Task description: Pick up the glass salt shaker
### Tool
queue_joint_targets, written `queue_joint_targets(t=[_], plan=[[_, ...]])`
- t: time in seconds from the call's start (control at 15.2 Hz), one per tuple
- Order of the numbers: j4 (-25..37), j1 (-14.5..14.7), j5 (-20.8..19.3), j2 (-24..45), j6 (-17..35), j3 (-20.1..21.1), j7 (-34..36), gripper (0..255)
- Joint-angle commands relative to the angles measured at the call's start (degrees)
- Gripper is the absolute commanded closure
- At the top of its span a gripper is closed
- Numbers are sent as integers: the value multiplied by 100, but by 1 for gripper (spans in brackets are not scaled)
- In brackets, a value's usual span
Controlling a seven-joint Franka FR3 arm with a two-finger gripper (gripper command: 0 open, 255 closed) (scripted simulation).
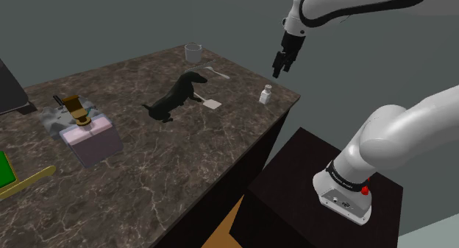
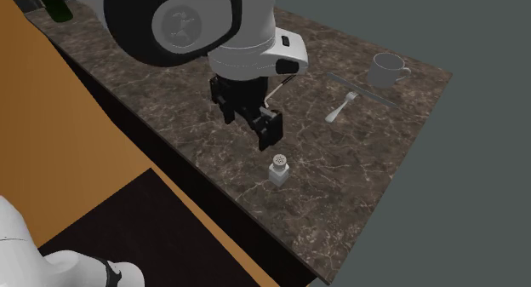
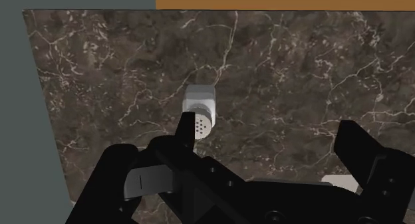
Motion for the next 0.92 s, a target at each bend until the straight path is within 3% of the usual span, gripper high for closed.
queue_joint_targets(t=[0.0,0.4,0.86], plan=[[88,-2,-32,392,294,-96,-157,0],[429,-18,-12,1647,1146,-369,-663,0],[196,-16,45,1922,1646,-396,-717,0]])
